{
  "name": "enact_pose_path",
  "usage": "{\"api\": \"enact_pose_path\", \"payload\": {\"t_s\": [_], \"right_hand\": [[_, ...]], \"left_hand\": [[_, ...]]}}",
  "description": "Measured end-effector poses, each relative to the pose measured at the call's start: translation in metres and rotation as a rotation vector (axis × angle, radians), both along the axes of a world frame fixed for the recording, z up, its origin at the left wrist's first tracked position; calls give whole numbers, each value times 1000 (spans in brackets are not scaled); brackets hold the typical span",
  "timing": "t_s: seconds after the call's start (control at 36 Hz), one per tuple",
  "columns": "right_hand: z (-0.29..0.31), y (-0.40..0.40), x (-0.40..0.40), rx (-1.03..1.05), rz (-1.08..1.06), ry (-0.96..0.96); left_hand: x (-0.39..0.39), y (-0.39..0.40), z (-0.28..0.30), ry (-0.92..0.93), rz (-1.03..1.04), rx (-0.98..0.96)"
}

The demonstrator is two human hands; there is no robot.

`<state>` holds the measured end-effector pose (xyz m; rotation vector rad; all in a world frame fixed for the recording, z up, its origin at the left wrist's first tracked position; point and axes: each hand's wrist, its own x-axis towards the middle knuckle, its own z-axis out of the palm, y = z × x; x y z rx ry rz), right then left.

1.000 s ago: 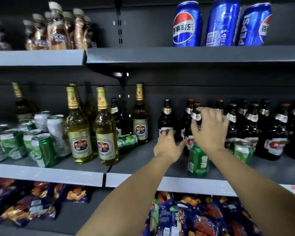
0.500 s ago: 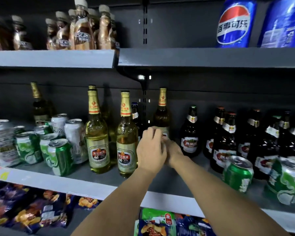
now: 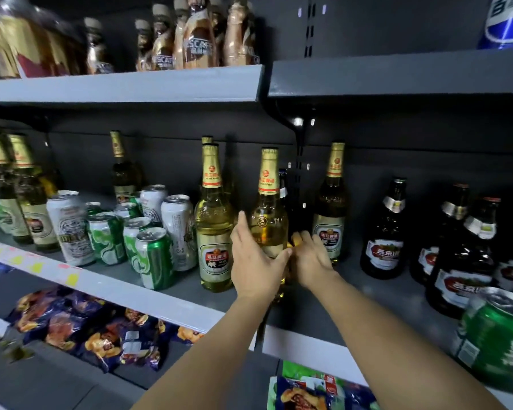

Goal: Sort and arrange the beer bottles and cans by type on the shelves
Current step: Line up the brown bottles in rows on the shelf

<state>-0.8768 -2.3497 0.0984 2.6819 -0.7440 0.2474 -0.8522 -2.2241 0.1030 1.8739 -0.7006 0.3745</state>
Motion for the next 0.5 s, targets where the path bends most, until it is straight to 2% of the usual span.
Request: {"api": "enact_pose_path", "payload": {"t_s": [0.03, 0.08, 0.22, 0.31, 0.42, 0.5], "right_hand": [[0, -1, -3, 60, 22, 0], [-4, -6, -12, 49, 16, 22], [-9, -15, -38, 110, 6, -133], [-7, -22, -54, 208, -92, -293], [-5, -23, -75, 499, -196, -612], [-8, -24, -90, 673, -208, -773]], "left_hand": [[2, 0, 0, 53, -3, -4], [3, -1, 2, 103, -1, -34], [3, -5, 6, 133, 58, -74], [6, -8, 6, 137, 88, -65], [8, -12, 5, 133, 63, -50], [0, -16, 2, 1, 87, -86]]}}
